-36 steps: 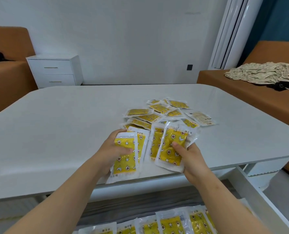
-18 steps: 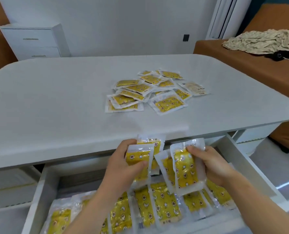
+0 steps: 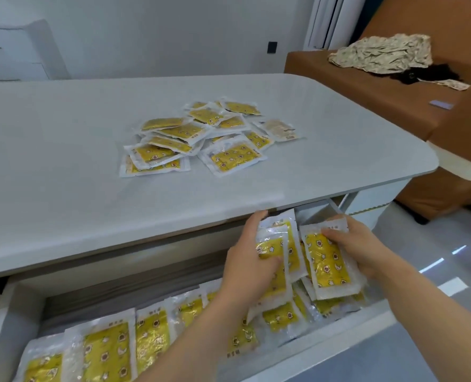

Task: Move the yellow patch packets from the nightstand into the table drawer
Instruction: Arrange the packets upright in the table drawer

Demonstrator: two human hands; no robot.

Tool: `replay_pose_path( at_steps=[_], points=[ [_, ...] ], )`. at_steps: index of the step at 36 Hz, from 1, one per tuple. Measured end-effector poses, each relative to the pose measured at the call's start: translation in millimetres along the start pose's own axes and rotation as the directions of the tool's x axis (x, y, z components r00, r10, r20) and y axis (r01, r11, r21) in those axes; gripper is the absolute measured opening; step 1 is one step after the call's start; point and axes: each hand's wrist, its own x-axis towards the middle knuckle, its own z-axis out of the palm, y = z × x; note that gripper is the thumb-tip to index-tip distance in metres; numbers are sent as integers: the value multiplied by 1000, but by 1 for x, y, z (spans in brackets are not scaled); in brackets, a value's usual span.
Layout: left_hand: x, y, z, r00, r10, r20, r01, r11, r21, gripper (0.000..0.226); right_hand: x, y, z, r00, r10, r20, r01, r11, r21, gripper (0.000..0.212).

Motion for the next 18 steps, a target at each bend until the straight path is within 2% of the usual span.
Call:
replay_pose_path(
  at_steps=[2, 4, 5, 6, 7, 9, 12, 15, 18],
  points=[
    [6, -2, 15, 997, -72, 24, 72, 997, -5, 48, 2, 3, -5, 1000, 31, -2, -31, 999, -28, 11],
    [10, -8, 27, 979, -197, 53, 197, 980, 9, 36, 5, 6, -11, 997, 72, -5, -72, 996, -50, 8],
    [12, -12, 31, 974, -221, 43, 217, 973, 82, 30, 6, 7, -13, 996, 89, -3, -89, 993, -76, 6],
    [15, -15, 32, 975, -218, 30, 207, 955, 214, 25, 8, 10, -14, 994, 105, 2, -104, 986, -128, 12],
    [17, -17, 33, 978, -208, 25, 186, 916, 355, 26, 9, 13, -15, 993, 120, 11, -116, 973, -201, 23],
    [22, -21, 34, 976, -212, 56, 133, 775, 618, 40, 10, 17, -11, 989, 145, 42, -118, 918, -379, 38],
    [26, -28, 37, 965, -237, 117, 28, 532, 846, 54, 12, 18, -6, 992, 122, 34, -83, 825, -559, 38],
    [28, -34, 38, 970, -210, 124, -13, 465, 885, 56, 15, 20, -6, 998, 68, 1, -48, 722, -690, 30],
    [28, -40, 40, 976, -174, 130, -31, 482, 876, 62, 19, 26, -5, 997, 64, 32, -16, 636, -771, 26]
  ],
)
